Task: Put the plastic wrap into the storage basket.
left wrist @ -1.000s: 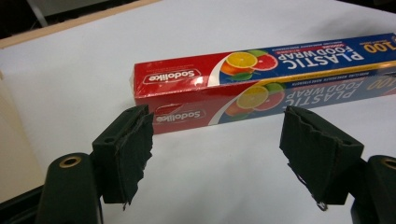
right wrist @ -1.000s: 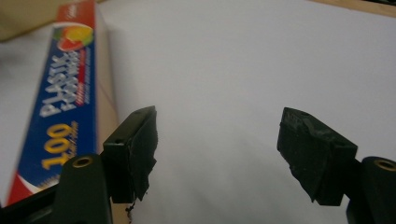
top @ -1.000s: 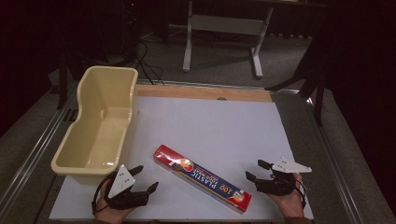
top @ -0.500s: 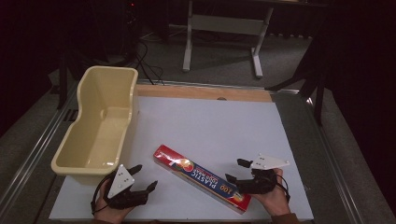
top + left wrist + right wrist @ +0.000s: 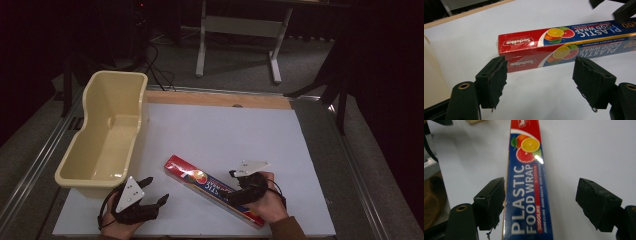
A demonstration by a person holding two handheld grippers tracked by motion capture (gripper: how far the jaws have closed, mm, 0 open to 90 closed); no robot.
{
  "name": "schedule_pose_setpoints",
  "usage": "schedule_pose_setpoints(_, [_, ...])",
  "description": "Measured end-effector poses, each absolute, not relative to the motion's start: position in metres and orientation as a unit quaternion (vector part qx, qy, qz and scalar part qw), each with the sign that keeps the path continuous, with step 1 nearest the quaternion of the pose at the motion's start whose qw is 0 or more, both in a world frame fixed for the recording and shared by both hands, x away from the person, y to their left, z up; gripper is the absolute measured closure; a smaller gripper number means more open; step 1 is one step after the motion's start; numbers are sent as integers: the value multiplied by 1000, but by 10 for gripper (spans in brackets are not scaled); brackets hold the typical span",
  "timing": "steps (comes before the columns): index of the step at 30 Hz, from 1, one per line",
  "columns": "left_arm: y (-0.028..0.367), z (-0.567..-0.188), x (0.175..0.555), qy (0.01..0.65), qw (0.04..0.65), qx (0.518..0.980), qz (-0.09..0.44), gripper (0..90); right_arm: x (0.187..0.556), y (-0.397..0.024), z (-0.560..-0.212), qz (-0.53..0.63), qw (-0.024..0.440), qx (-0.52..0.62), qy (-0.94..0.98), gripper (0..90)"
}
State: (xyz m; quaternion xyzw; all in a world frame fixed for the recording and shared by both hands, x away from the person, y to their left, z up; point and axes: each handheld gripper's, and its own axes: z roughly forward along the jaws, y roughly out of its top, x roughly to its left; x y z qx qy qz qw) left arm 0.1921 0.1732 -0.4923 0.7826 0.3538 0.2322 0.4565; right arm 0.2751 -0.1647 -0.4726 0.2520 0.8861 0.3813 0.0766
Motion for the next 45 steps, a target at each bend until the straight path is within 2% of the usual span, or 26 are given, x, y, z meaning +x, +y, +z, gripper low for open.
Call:
schedule_pose_setpoints(8, [173, -492, 192, 355, 458, 782, 232, 280, 281, -140, -484, 331, 57, 234, 912, 202])
schedule_pose_setpoints(13, [173, -492, 192, 354, 458, 782, 231, 281, 283, -125, -493, 292, 60, 219, 929, 200])
schedule_pose_setpoints(20, [172, -492, 192, 351, 455, 785, 231, 287, 287, -113, -501, 247, 67, 221, 941, 286])
schedule_pose_setpoints(23, [173, -492, 192, 353, 455, 784, 232, 288, 287, -113, -500, 245, 59, 223, 942, 367])
schedule_pose_setpoints(28, [173, -492, 191, 355, 455, 783, 233, 288, 290, -119, -498, 244, 57, 239, 938, 382])
schedule_pose_setpoints(34, [174, -492, 191, 357, 456, 781, 234, 289, 297, -139, -497, 222, 80, 270, 933, 382])
schedule_pose_setpoints(45, [173, -493, 192, 359, 452, 782, 236, 301, 324, -224, -494, 199, 114, 403, 886, 382])
